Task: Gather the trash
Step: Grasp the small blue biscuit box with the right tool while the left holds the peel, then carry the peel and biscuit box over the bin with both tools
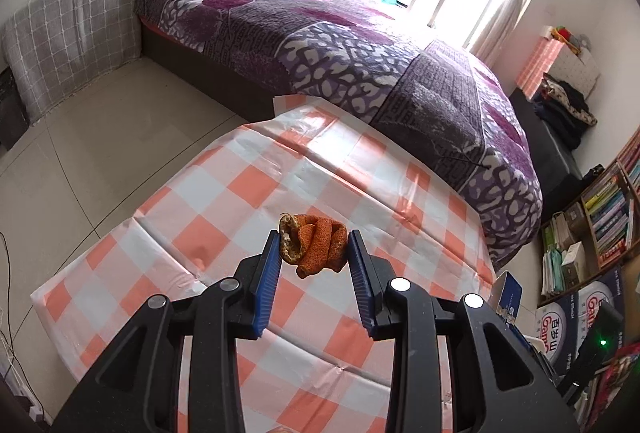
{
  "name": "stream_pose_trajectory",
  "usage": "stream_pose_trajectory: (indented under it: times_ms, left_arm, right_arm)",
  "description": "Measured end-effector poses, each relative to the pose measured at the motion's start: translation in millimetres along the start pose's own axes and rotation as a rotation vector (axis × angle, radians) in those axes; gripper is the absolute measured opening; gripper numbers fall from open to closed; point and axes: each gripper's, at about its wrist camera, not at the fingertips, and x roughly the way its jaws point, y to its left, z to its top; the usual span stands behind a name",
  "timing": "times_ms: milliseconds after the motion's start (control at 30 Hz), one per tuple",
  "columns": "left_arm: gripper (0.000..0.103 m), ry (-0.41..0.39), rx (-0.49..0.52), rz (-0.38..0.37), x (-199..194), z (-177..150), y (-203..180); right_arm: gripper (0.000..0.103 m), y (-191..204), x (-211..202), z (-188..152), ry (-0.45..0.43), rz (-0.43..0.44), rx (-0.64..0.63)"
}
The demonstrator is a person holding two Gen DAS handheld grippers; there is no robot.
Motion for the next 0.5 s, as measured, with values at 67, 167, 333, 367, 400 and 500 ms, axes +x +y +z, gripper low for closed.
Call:
stream_pose_trajectory:
  times_ms: [67, 167, 333, 367, 400, 500]
  left_arm:
    - [0.034, 0.011, 0.041, -0.003, 4.1, -8.0, -19.8]
    - [0.034, 0.033, 0.099, -0.023, 10.5, -22.9, -49.4]
    - [0.034, 0.061, 0.175, -0.073, 18.3, -49.9, -97.1]
    - [0.034, 0.071, 0.187, -0.087, 20.2, -54.9, -106.3]
    - [0.034, 0.079, 0.2, -0.099, 21.7, -59.9, -114.8]
    - [0.034, 0.094, 0.25, -0.122, 25.4, -76.4, -141.9]
  right_arm:
    - [0.055, -20.1, -4.6, -1.2, -0.001, -0.018, 0.012]
    - [0.055, -52.3, -10.9, -5.2, 0.003, -0.053, 0.035]
    - [0.055, -108.8, -21.1, -16.2, 0.013, -0.105, 0.093]
    - [0.055, -123.0, -23.8, -19.1, 0.018, -0.116, 0.111]
    - [0.055, -133.8, -26.2, -21.7, 0.02, -0.125, 0.125]
    - [0.055, -170.4, -35.7, -30.3, 0.013, -0.164, 0.178]
